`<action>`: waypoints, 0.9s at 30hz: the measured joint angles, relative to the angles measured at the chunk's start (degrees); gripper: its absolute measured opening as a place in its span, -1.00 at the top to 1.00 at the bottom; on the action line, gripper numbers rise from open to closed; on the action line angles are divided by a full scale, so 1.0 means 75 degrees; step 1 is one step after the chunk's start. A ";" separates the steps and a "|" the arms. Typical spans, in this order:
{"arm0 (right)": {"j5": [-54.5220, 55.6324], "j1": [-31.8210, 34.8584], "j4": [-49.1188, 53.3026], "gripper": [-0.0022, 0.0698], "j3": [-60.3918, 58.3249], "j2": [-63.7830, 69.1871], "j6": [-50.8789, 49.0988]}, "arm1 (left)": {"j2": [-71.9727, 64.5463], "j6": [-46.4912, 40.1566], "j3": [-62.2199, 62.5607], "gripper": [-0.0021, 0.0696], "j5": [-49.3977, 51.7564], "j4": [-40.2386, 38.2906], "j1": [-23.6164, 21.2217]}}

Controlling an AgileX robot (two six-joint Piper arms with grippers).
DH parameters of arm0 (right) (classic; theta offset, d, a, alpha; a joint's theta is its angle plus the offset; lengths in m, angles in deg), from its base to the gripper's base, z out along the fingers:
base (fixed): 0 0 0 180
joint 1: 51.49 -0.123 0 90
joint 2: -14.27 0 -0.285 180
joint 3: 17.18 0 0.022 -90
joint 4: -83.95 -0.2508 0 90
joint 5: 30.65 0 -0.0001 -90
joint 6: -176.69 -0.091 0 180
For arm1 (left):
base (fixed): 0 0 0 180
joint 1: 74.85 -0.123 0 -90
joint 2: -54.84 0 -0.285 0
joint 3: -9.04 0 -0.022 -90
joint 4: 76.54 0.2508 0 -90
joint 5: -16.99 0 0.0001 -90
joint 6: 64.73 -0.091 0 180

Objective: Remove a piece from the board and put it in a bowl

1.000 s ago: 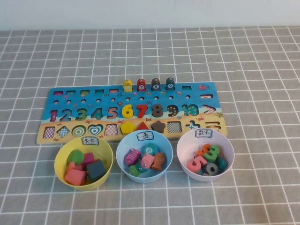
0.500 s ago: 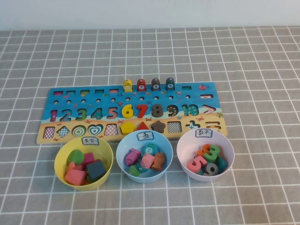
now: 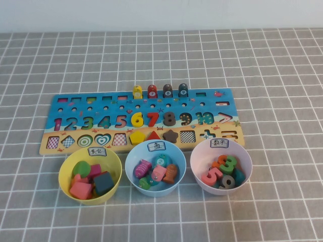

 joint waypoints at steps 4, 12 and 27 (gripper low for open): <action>-0.0537 0.0000 0.0375 0.99 0.0859 0.1090 0.0000 | 0.0000 0.0040 0.0000 0.94 0.0000 0.0000 0.0000; -0.1135 -0.0455 0.0641 0.99 0.2367 0.3118 0.0000 | 0.0000 0.0000 0.0000 0.94 0.0000 0.0000 0.0000; -0.1441 -0.2974 0.1744 0.99 0.6334 0.7598 -0.0767 | 0.0000 0.0000 0.0000 0.94 0.0000 0.0000 0.0000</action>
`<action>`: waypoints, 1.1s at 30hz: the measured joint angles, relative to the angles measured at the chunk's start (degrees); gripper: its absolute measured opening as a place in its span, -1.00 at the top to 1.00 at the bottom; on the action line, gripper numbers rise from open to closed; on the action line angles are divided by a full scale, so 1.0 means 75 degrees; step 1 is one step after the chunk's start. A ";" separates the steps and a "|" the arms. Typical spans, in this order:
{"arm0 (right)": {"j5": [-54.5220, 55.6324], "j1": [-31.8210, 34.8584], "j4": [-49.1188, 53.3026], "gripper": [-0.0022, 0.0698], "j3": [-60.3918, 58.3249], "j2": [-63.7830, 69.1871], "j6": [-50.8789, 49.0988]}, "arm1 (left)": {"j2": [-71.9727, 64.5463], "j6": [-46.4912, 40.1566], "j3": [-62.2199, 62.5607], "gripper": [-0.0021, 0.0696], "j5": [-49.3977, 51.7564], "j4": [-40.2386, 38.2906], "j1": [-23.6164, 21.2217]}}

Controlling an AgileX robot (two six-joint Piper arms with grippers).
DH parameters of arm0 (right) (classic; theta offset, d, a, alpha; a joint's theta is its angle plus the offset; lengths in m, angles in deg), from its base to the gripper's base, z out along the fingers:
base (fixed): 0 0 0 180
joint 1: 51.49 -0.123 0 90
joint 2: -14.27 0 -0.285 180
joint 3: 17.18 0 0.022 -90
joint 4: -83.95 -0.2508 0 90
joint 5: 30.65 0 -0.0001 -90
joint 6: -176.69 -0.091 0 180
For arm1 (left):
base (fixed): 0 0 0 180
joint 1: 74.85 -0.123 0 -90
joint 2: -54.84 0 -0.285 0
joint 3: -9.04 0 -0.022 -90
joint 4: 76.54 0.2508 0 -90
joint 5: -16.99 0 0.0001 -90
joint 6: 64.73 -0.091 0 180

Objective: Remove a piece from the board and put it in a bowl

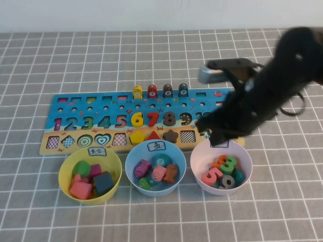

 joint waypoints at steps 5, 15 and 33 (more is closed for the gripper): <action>-0.0333 -0.0027 0.0243 0.99 0.2011 0.1404 -0.0030 | 0.0000 0.0000 0.0000 0.94 0.0000 0.0000 0.0000; -0.1082 -0.0027 0.1148 0.58 0.5501 0.3826 -0.0985 | 0.0000 0.0000 0.0000 0.94 0.0000 0.0000 0.0000; -0.1232 0.0184 0.1790 -0.04 0.8191 0.5937 -0.2152 | 0.0000 0.0000 0.0000 0.94 0.0000 0.0017 0.0000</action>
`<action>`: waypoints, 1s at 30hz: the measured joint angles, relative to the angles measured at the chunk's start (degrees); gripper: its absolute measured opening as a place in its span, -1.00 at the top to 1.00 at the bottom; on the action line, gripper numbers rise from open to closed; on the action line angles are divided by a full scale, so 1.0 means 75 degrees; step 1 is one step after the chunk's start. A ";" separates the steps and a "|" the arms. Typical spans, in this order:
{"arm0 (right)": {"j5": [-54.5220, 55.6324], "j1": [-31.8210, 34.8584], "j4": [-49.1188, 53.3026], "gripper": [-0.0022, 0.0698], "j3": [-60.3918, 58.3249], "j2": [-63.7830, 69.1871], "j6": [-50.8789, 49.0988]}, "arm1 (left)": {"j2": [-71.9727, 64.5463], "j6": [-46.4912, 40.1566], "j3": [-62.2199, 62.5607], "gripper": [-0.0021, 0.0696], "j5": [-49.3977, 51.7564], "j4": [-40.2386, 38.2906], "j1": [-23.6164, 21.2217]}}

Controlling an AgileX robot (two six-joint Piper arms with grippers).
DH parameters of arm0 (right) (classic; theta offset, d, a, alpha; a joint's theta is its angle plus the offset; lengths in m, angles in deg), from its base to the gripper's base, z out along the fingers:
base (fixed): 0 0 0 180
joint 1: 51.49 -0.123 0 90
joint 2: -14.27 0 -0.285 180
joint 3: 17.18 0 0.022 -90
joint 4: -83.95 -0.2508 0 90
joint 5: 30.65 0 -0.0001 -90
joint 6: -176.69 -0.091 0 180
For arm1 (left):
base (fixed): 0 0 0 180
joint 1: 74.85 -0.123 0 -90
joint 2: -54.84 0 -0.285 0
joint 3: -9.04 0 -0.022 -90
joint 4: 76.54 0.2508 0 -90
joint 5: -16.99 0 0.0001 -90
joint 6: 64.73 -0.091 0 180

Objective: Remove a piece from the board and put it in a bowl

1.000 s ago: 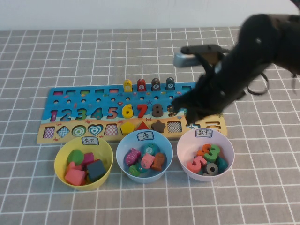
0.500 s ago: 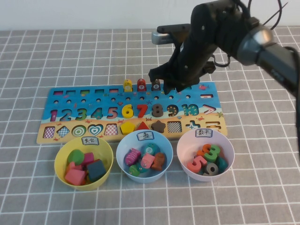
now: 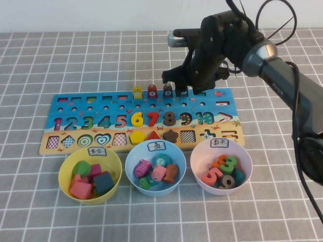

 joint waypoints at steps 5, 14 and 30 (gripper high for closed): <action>0.0258 0.0049 0.0000 -0.04 0.0018 0.0016 -0.0045 | 0.0000 0.0040 0.0000 0.94 0.0000 0.0000 0.0000; 0.0820 0.0099 0.0000 -0.04 0.0018 0.0016 -0.0059 | 0.0000 0.0000 0.0000 0.94 0.0000 0.0000 0.0000; 0.1133 0.0131 0.0178 -0.04 0.0018 0.0016 -0.0059 | 0.0000 0.0000 0.0000 0.94 0.0000 0.0000 0.0000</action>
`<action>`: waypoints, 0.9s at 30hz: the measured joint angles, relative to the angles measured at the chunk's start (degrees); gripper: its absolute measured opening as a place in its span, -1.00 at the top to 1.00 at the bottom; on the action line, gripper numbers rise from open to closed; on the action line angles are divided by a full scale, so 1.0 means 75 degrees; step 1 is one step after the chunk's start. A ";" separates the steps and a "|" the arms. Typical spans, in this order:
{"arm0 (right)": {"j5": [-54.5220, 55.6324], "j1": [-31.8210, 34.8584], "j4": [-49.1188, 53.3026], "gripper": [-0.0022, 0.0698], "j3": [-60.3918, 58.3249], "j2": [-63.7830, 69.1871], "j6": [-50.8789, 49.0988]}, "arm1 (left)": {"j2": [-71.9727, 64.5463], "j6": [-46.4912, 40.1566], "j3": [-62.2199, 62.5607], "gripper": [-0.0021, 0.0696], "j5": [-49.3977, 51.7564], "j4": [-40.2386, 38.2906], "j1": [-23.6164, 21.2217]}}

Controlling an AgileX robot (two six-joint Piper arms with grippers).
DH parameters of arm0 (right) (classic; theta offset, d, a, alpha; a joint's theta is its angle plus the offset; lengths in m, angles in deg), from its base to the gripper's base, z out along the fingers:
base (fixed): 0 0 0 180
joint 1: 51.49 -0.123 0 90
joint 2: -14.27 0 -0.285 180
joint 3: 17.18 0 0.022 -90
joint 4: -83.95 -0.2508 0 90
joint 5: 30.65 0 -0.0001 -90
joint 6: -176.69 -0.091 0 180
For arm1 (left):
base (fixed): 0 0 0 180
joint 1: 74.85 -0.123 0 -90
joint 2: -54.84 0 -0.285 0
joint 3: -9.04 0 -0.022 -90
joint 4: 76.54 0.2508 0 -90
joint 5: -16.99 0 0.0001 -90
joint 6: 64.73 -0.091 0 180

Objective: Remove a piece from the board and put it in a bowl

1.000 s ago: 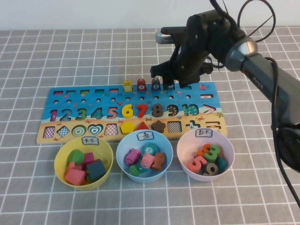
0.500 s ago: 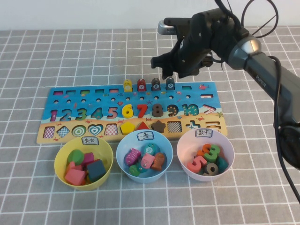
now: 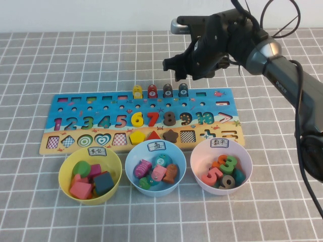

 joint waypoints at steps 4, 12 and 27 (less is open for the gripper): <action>0.0052 0.0000 0.0032 -0.04 0.0000 0.0030 0.0000 | 0.0000 0.0000 0.0000 0.94 0.0000 0.0000 0.0000; 0.0136 0.0000 0.0048 -0.04 0.0000 0.0291 0.0014 | 0.0000 0.0000 0.0000 0.94 0.0000 0.0000 0.0000; 0.0308 0.0014 0.0031 -0.04 0.0000 0.0366 0.0670 | 0.0000 0.0000 0.0000 0.94 0.0000 0.0000 0.0000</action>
